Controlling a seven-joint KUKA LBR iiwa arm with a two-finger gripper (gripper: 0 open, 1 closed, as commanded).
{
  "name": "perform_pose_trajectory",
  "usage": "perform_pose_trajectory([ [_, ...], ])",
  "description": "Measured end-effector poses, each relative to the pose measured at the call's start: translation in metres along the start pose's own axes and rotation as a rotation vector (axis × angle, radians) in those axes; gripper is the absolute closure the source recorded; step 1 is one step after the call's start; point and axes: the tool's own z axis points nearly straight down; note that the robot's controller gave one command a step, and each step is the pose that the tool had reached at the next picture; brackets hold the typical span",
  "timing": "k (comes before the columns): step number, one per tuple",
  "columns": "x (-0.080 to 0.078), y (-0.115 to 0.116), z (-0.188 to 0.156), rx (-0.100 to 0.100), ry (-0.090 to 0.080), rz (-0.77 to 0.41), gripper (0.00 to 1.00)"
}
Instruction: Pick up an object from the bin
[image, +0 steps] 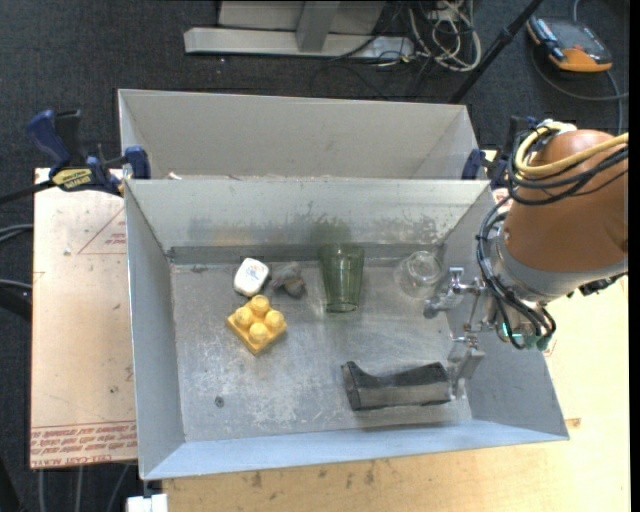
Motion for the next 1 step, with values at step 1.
perform_pose_trajectory([
  [1, -0.0015, 0.0002, -0.0038, 0.001, -0.008, -0.002, 0.0],
])
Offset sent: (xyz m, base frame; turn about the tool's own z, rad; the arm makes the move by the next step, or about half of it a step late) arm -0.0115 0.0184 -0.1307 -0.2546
